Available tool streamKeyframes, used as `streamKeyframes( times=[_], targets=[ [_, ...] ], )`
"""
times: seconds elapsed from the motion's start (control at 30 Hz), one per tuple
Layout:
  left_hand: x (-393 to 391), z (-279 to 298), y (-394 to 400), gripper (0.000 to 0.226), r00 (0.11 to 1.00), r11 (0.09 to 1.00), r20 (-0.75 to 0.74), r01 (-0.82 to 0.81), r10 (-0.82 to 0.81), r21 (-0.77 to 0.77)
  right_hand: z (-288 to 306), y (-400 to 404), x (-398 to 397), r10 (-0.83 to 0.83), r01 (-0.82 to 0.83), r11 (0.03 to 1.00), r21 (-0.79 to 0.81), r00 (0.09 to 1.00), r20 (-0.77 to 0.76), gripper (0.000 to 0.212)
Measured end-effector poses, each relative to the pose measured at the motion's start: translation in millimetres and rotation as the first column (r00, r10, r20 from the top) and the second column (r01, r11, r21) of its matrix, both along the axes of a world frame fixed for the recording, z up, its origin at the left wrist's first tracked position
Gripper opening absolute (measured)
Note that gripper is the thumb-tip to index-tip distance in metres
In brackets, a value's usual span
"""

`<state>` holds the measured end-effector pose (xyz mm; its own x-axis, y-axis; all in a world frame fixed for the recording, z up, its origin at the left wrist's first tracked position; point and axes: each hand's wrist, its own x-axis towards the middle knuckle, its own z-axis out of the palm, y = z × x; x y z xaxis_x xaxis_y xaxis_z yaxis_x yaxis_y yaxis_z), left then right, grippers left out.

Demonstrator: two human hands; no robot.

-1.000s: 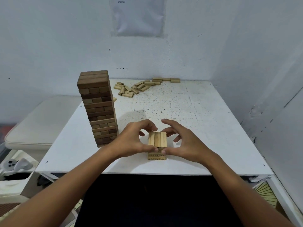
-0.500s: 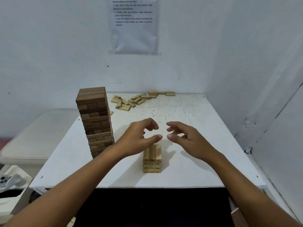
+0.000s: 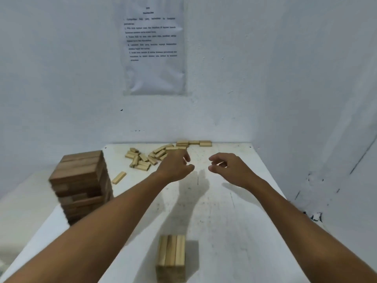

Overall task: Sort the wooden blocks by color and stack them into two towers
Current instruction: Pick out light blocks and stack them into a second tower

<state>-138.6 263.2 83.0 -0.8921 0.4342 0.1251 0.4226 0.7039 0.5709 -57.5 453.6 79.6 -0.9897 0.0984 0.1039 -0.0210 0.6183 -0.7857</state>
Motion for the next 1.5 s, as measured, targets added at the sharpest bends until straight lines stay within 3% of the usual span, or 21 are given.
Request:
streamKeyframes(
  times=[0.2,0.43,0.57,0.7,0.83,1.07,1.23,1.33,1.5],
  targets=[
    [-75.5,-34.9,11.1,0.029,0.987,0.979,-0.062,-0.156,0.149,-0.132,-32.5,29.0,-81.9,-0.049,0.048,0.998,0.028,0.998,0.031,0.028],
    [-125.2,-65.3,23.1,0.051,0.941,0.875,-0.268,-0.299,0.205,-0.380,-69.0,45.4,-161.8,-0.081,0.092,0.963,0.253,0.995,-0.053,0.036],
    [-136.6,-76.8,26.0,0.049,0.931,0.848,-0.302,-0.322,0.204,-0.421,-82.4,45.2,-188.7,-0.094,0.116,0.836,0.536,0.993,-0.070,0.049],
    [-144.8,-81.0,24.0,0.038,0.919,0.854,-0.337,-0.335,0.204,-0.397,-95.3,41.9,-199.5,-0.125,0.159,0.723,0.673,0.987,-0.099,0.045],
    [-145.9,-82.1,20.7,0.034,0.918,0.861,-0.341,-0.333,0.203,-0.385,-99.4,40.1,-199.0,-0.104,0.236,0.747,0.622,0.965,-0.241,0.033],
    [-127.1,-77.5,24.4,0.024,0.923,0.941,-0.320,-0.283,0.214,-0.187,-93.6,36.1,-187.2,0.021,0.093,0.741,0.665,0.987,-0.162,0.035],
    [-102.0,-67.6,29.5,0.032,0.956,0.985,-0.252,-0.167,0.153,-0.034,-82.0,31.7,-157.9,-0.010,0.057,0.926,0.373,0.992,-0.127,0.025],
    [-81.2,-55.2,35.6,0.029,0.980,0.995,-0.172,-0.102,0.097,-0.015,-65.7,30.2,-133.7,-0.052,0.072,0.976,0.207,0.994,-0.099,0.020],
    [-29.0,-21.7,37.1,0.020,0.996,0.999,-0.084,-0.017,0.013,-0.046,-40.4,23.3,-88.8,-0.012,0.028,0.981,0.191,0.996,-0.087,0.035]
  ],
)
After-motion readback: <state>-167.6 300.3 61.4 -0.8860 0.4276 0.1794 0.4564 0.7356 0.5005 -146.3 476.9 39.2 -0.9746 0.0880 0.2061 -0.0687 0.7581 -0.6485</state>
